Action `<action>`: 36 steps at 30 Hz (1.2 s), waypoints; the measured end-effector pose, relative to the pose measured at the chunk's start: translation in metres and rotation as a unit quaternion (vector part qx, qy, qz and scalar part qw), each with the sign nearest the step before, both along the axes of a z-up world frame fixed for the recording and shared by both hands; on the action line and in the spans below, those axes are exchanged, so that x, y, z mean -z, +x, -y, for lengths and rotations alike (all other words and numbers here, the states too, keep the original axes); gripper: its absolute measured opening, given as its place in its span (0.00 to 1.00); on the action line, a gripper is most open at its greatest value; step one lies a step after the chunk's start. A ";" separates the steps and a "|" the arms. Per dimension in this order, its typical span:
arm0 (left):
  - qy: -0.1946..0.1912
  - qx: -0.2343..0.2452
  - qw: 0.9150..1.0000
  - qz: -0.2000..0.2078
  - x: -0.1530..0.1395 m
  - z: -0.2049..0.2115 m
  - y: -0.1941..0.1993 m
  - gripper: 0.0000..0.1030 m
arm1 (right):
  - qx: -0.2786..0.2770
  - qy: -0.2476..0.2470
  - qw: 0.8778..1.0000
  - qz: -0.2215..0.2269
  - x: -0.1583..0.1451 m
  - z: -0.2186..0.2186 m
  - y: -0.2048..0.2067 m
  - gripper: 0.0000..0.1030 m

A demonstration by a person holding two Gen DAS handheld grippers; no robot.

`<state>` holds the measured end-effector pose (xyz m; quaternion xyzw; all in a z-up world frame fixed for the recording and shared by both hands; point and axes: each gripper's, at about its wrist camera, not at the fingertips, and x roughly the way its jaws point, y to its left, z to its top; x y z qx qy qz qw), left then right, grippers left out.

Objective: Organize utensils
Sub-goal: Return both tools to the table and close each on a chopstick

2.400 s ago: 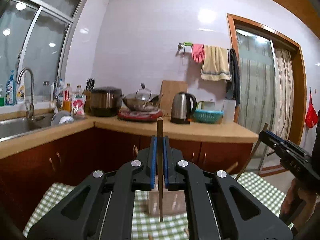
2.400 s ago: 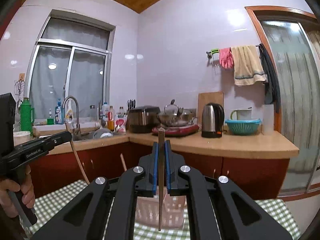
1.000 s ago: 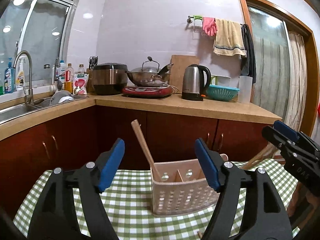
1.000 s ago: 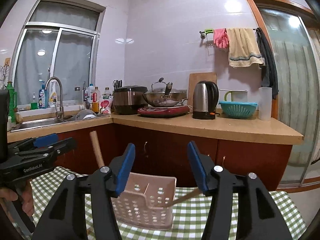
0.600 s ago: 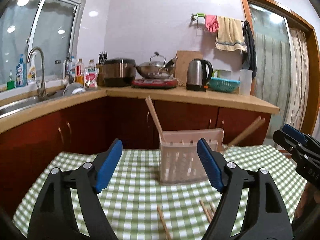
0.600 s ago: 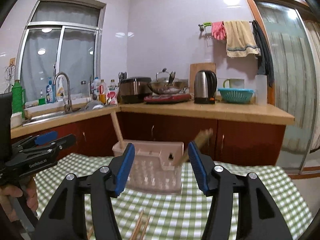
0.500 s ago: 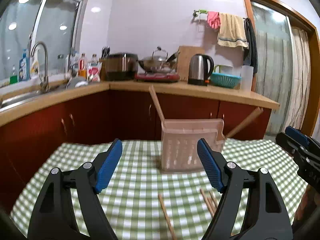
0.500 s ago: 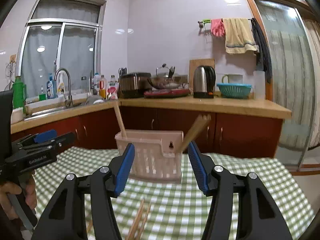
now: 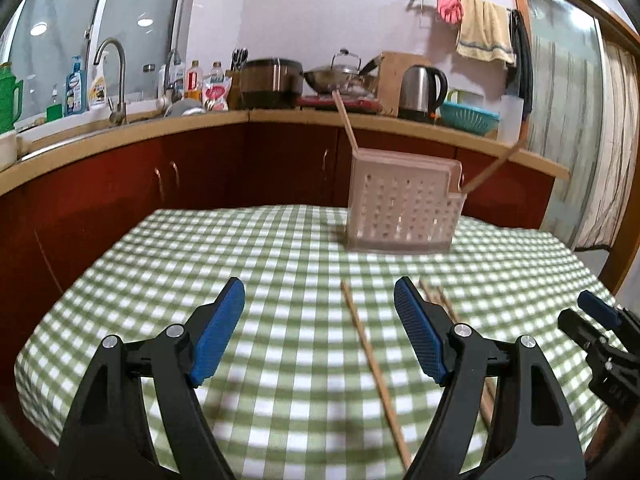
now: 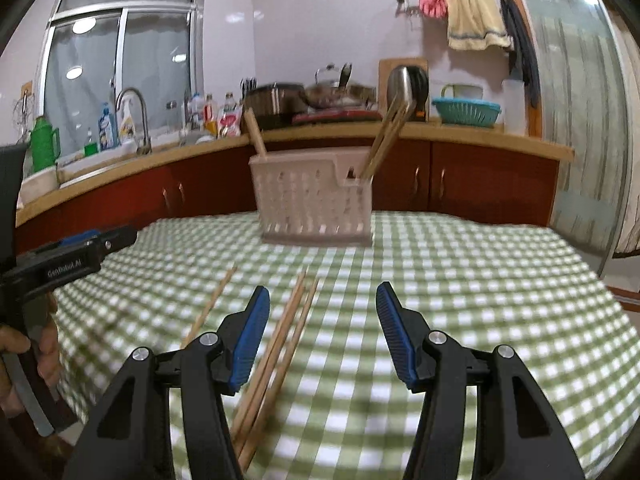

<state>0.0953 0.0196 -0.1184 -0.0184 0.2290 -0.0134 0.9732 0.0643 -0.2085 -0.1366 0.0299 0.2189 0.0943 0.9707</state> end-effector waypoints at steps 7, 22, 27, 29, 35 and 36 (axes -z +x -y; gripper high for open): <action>0.007 0.004 0.999 -0.031 0.026 0.004 -0.020 0.73 | -0.031 -0.019 0.998 -0.046 0.031 -0.020 -0.011 0.44; 0.012 0.020 0.998 -0.058 0.044 0.014 -0.025 0.73 | -0.040 -0.054 0.993 -0.102 0.056 -0.029 -0.004 0.30; 0.012 0.029 0.997 -0.070 0.050 0.019 -0.023 0.73 | -0.018 -0.054 0.993 -0.103 0.055 -0.019 -0.003 0.29; 0.012 0.031 0.997 -0.072 0.051 0.020 -0.023 0.73 | -0.012 -0.053 0.993 -0.104 0.055 -0.016 -0.003 0.29; 0.006 0.035 0.996 -0.080 0.055 0.022 -0.022 0.73 | -0.034 -0.048 0.992 -0.115 0.060 -0.020 -0.003 0.28; 0.006 0.036 0.996 -0.082 0.057 0.023 -0.021 0.73 | -0.035 -0.041 0.992 -0.117 0.062 -0.018 -0.003 0.26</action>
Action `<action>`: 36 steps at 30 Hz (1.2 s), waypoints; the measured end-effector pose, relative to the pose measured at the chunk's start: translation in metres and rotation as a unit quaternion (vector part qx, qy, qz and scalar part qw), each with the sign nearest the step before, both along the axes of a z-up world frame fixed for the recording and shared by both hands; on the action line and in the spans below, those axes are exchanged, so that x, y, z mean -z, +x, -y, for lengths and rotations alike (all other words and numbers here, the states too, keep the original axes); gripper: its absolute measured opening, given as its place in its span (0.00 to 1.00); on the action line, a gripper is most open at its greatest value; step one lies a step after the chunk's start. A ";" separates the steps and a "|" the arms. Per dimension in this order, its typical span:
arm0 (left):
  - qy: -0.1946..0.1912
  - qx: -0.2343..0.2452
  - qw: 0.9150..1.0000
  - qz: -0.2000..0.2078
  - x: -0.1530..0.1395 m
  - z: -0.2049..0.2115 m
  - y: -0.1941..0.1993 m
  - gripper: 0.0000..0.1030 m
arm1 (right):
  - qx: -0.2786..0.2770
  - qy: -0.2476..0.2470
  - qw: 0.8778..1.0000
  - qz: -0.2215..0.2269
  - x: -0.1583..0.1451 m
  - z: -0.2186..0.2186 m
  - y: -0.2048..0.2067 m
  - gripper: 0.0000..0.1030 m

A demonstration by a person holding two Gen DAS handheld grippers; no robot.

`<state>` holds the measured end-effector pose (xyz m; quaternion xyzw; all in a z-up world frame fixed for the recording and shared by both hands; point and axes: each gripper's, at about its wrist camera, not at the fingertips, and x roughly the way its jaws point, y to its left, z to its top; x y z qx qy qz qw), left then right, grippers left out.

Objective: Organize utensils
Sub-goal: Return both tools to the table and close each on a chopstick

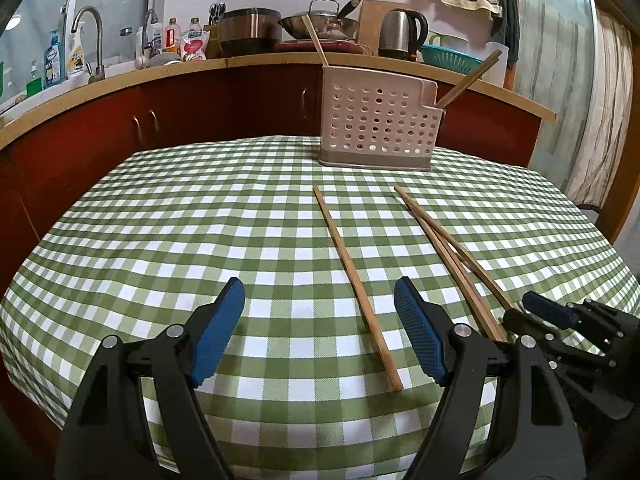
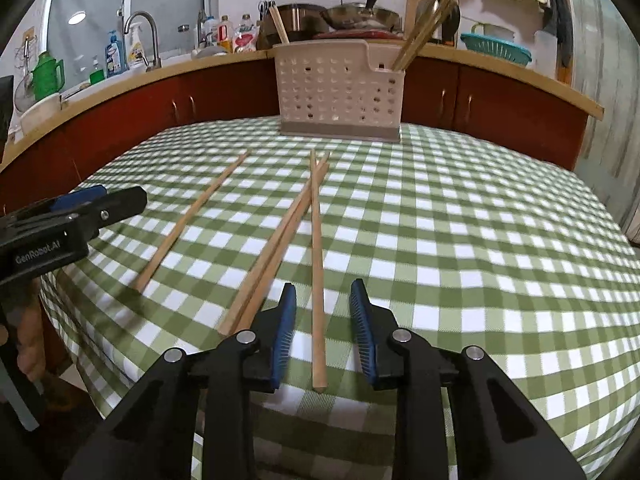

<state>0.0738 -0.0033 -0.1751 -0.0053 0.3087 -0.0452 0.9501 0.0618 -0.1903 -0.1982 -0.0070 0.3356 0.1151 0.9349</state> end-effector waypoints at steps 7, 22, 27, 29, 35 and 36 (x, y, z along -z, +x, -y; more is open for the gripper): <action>-0.003 0.018 1.000 -0.014 0.008 0.007 0.000 0.71 | 0.047 0.016 0.999 -0.001 -0.001 0.027 0.001 0.08; 0.018 0.030 0.998 -0.057 0.029 0.006 0.000 0.35 | 0.067 0.028 0.997 0.005 0.001 0.048 0.001 0.08; 0.027 0.039 0.997 -0.054 0.028 0.009 -0.003 0.34 | 0.066 0.038 0.997 0.009 0.002 0.051 -0.001 0.08; 0.030 0.047 0.997 -0.050 0.028 0.011 -0.004 0.30 | 0.065 0.038 0.997 0.010 0.002 0.051 -0.002 0.10; 0.035 0.066 0.996 -0.047 0.028 0.015 -0.006 0.22 | 0.059 0.049 0.997 0.014 0.003 0.054 -0.006 0.10; 0.033 0.067 0.996 -0.047 0.028 0.015 -0.006 0.22 | 0.058 0.051 0.997 0.013 0.003 0.055 -0.006 0.10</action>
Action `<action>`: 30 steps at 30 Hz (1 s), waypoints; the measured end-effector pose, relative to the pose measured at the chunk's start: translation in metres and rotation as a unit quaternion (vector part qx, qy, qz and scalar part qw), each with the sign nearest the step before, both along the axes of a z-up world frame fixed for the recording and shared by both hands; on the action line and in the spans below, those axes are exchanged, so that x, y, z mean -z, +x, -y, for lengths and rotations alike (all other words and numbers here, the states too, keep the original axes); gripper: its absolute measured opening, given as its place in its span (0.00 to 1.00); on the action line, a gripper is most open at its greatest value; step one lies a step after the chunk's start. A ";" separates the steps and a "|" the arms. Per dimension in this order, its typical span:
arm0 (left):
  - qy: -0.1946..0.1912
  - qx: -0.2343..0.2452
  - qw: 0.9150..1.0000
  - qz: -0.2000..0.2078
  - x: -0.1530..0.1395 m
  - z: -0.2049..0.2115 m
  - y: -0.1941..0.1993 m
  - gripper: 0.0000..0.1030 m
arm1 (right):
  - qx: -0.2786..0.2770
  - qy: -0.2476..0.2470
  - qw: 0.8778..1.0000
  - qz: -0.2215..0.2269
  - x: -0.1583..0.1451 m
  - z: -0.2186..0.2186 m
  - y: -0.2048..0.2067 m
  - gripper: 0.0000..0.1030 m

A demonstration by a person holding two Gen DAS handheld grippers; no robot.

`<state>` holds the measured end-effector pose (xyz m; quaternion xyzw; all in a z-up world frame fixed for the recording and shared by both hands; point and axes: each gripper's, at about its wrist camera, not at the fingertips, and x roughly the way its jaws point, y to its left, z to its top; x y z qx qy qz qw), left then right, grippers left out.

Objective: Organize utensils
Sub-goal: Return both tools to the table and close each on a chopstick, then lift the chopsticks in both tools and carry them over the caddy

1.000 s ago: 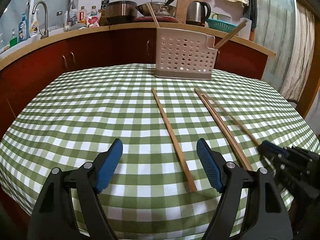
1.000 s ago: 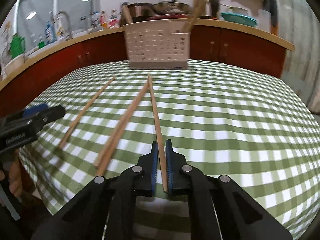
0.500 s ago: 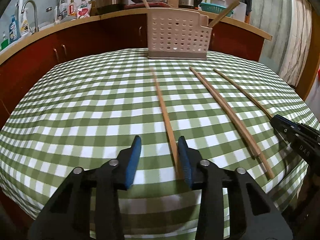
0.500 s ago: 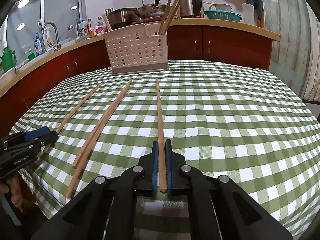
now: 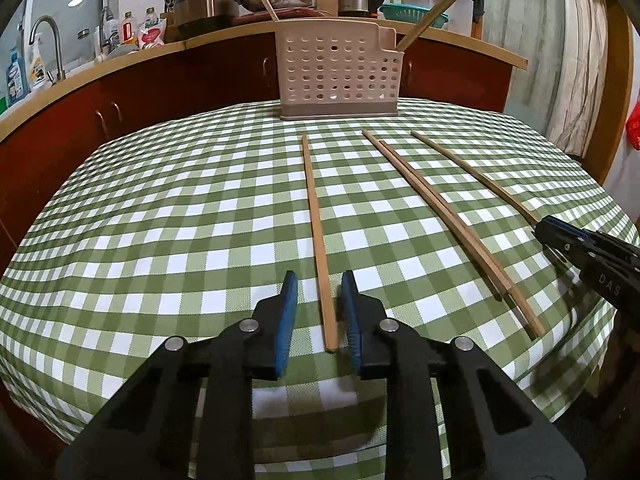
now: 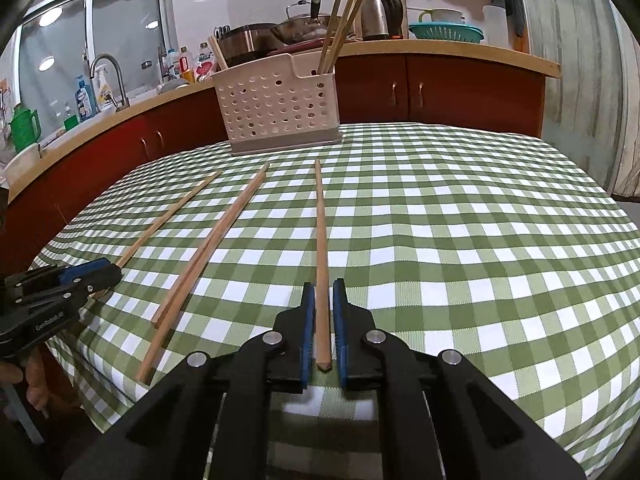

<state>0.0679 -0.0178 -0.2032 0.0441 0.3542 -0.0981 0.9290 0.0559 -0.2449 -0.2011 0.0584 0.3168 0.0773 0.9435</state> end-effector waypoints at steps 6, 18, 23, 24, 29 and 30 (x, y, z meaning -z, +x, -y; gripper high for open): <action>0.007 0.017 1.000 0.003 0.000 0.005 -0.002 0.08 | -0.004 0.008 1.000 -0.002 -0.001 0.001 -0.001 0.07; 0.012 0.018 0.998 0.055 -0.024 0.000 -0.011 0.06 | 0.002 0.009 0.999 0.046 -0.033 0.005 -0.012 0.07; 0.004 0.006 0.997 0.081 -0.043 -0.008 -0.013 0.06 | 0.002 0.004 0.997 0.082 -0.059 0.004 -0.018 0.07; 0.001 0.004 0.996 0.089 -0.048 -0.009 -0.014 0.06 | 0.002 0.003 0.996 0.087 -0.063 0.004 -0.020 0.07; -0.009 -0.003 0.992 0.122 -0.073 -0.015 -0.019 0.06 | 0.000 0.000 0.993 0.114 -0.083 0.003 -0.025 0.07; -0.011 -0.003 0.992 0.127 -0.077 -0.016 -0.019 0.06 | 0.000 0.000 0.993 0.119 -0.086 0.003 -0.026 0.07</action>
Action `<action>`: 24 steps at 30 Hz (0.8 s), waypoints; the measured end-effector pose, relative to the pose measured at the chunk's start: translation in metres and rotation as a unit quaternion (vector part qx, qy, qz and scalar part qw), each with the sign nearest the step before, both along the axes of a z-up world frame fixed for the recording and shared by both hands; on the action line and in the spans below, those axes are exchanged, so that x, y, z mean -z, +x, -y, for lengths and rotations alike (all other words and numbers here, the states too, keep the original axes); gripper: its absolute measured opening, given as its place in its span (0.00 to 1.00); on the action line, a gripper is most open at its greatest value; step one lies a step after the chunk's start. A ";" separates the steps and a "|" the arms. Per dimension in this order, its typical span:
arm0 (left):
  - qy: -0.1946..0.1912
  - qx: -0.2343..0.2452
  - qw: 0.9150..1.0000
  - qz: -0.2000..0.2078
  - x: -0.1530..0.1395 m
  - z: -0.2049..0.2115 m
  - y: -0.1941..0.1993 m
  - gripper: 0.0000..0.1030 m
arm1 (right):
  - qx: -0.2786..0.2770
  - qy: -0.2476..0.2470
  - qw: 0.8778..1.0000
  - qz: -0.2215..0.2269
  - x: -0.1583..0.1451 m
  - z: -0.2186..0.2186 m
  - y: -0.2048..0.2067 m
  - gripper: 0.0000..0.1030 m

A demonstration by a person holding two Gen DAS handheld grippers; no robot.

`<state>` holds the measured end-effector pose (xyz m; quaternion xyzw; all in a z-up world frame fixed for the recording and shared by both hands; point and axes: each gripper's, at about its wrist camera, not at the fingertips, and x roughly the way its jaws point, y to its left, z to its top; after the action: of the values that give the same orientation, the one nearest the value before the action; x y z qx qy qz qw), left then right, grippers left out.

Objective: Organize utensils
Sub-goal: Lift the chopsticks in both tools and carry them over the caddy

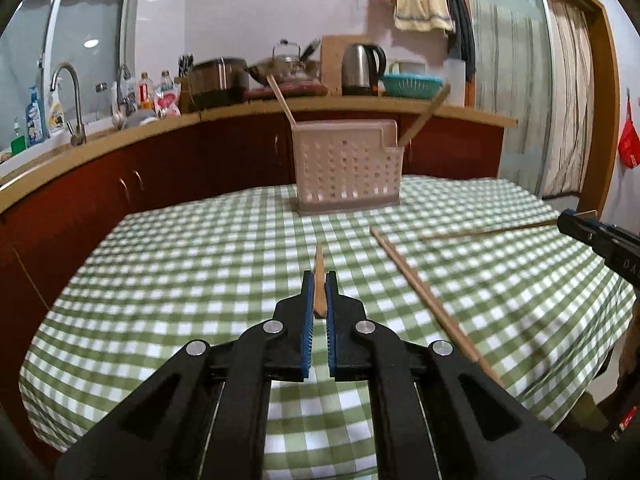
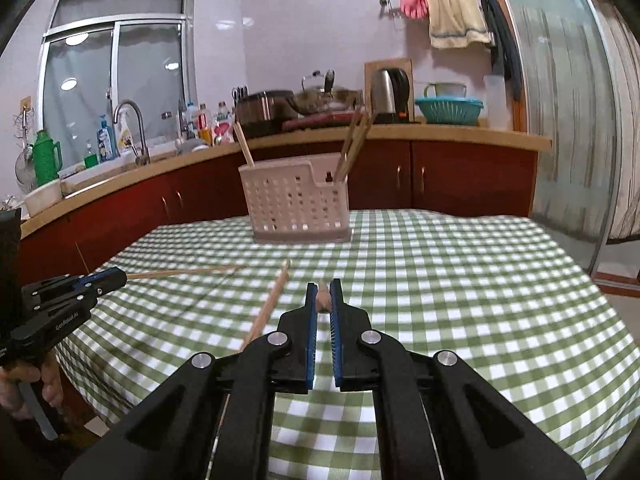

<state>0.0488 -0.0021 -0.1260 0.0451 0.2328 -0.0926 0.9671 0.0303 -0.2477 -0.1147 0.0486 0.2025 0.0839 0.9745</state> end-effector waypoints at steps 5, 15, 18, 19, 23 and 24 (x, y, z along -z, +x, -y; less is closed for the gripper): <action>-0.010 -0.002 1.000 0.021 -0.020 -0.004 -0.002 0.06 | 0.001 0.000 1.000 0.018 -0.014 0.001 -0.002 0.07; -0.035 -0.003 0.999 0.038 -0.048 -0.012 0.002 0.06 | -0.001 0.001 0.999 0.050 -0.041 0.002 0.002 0.07; -0.044 -0.002 0.998 0.036 -0.053 -0.013 0.008 0.06 | -0.001 -0.001 0.999 0.053 -0.045 0.002 0.007 0.07; -0.044 -0.002 0.998 0.036 -0.053 -0.014 0.010 0.06 | -0.002 -0.001 0.999 0.054 -0.045 0.001 0.007 0.07; -0.042 -0.003 0.998 0.041 -0.057 -0.014 0.017 0.06 | -0.006 -0.003 0.998 0.055 -0.048 -0.002 0.017 0.07; -0.044 -0.001 0.998 0.041 -0.059 -0.014 0.020 0.06 | -0.007 -0.004 0.998 0.056 -0.049 -0.002 0.020 0.07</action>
<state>0.0687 0.0116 -0.0672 0.0058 0.1890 -0.0997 0.9769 0.0500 -0.2457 -0.0657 0.0383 0.1484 0.0927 0.9838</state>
